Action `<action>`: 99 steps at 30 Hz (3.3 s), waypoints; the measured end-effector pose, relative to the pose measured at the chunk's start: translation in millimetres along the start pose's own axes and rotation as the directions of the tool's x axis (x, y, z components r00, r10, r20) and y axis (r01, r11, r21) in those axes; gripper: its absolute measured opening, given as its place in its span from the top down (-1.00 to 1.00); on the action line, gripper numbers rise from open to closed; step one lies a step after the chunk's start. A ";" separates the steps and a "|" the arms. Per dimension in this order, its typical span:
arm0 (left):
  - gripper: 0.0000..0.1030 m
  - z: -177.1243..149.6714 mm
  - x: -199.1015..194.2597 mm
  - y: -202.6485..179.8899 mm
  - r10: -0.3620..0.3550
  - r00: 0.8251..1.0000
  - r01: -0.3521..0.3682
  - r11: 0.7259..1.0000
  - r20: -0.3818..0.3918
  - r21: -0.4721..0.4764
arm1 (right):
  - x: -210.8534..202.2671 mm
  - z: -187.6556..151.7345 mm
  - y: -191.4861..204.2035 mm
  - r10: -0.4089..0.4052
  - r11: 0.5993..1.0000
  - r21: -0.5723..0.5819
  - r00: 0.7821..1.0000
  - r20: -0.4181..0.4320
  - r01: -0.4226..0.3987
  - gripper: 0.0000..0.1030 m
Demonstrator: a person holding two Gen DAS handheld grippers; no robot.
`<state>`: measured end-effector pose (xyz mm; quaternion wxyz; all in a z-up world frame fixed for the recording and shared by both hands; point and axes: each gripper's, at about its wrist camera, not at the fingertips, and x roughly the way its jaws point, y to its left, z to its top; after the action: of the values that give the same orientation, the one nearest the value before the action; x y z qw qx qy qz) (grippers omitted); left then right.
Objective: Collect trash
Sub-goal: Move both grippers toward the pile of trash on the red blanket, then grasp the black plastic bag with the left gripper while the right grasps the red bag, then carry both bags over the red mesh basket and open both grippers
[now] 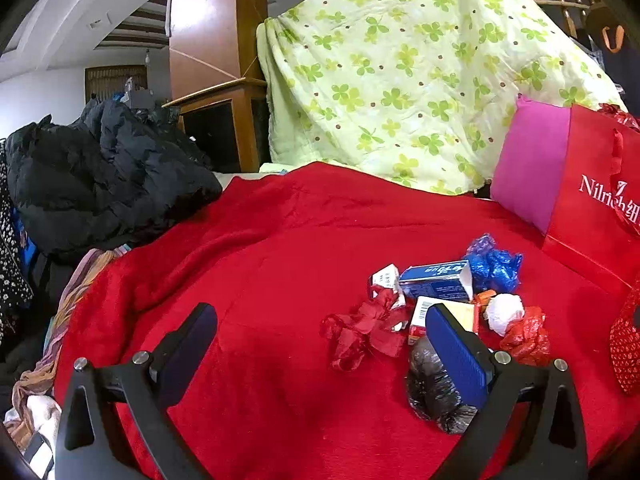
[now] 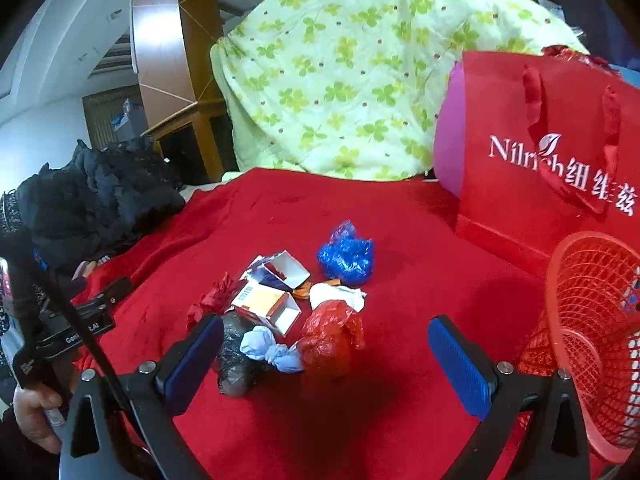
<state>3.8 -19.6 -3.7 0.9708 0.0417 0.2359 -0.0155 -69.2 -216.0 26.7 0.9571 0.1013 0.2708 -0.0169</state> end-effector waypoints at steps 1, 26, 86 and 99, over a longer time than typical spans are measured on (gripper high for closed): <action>-1.00 0.3 -1.6 -1.4 -0.003 1.000 0.003 1.000 0.007 0.001 | -3.0 -0.6 0.0 -0.002 1.000 -0.001 1.000 0.007 0.002 -1.00; -1.00 -5.9 -21.7 13.4 -0.012 0.998 0.011 1.000 0.063 0.019 | -31.5 -3.2 41.0 -0.007 0.998 -0.061 0.999 0.037 0.009 -1.00; 0.27 -68.8 92.4 -60.3 -0.465 0.798 0.451 0.883 -0.383 -0.132 | 132.7 -13.3 -33.5 0.250 0.951 0.249 0.933 -0.259 -0.185 0.09; 0.29 -38.7 22.7 -42.2 -0.341 0.921 0.350 0.937 -0.186 0.015 | 18.7 10.6 -67.2 0.242 0.960 0.118 0.965 0.105 -0.254 0.09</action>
<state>4.2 -58.5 -51.5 0.9261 0.0238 0.3261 -0.1883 -53.7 -283.5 13.3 0.9542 0.1957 0.2113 0.0810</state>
